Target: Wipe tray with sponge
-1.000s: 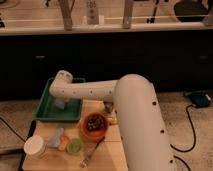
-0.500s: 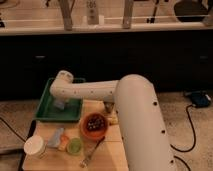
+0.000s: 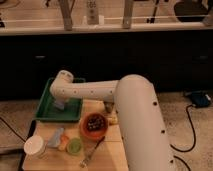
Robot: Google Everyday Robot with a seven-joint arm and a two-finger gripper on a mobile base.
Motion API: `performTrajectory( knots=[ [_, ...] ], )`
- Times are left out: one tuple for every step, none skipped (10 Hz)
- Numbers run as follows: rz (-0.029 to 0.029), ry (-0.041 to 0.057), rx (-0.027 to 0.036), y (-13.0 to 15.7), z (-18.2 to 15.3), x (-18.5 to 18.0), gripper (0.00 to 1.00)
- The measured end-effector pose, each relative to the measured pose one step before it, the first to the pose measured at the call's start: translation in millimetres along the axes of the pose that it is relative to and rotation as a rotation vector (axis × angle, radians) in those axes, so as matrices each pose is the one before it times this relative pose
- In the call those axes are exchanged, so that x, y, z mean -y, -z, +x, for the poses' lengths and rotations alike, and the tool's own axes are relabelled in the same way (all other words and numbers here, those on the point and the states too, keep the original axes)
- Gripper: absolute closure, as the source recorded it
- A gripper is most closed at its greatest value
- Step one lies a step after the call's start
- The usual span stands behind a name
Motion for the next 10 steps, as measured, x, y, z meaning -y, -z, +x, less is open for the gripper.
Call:
performTrajectory(
  knots=[
    [-0.00736, -0.00412, 0.02229, 0.00, -0.44, -0.36, 1.00],
    [-0.01070, -0.00482, 0.02718, -0.20, -1.06, -0.91, 1.00],
    [-0.01338, -0.00652, 0.03205, 1.02, -0.76, -1.75, 1.00],
    [-0.00972, -0.00112, 0.01873, 0.75, -1.44, -0.48, 1.00],
    [-0.01032, -0.00056, 0.01930, 0.93, -1.67, 0.05, 1.00],
    [-0.01226, 0.00122, 0.02253, 0.98, -2.97, 0.97, 1.00],
    [-0.02302, 0.00139, 0.02572, 0.96, -2.98, -1.54, 1.00],
    [-0.01808, 0.00090, 0.01605, 0.34, -2.09, -1.32, 1.00],
    [-0.01397, 0.00081, 0.01173, -0.42, -2.36, -0.86, 1.00],
    [-0.02143, 0.00017, 0.01576, -1.06, -3.51, -1.80, 1.00]
  ],
)
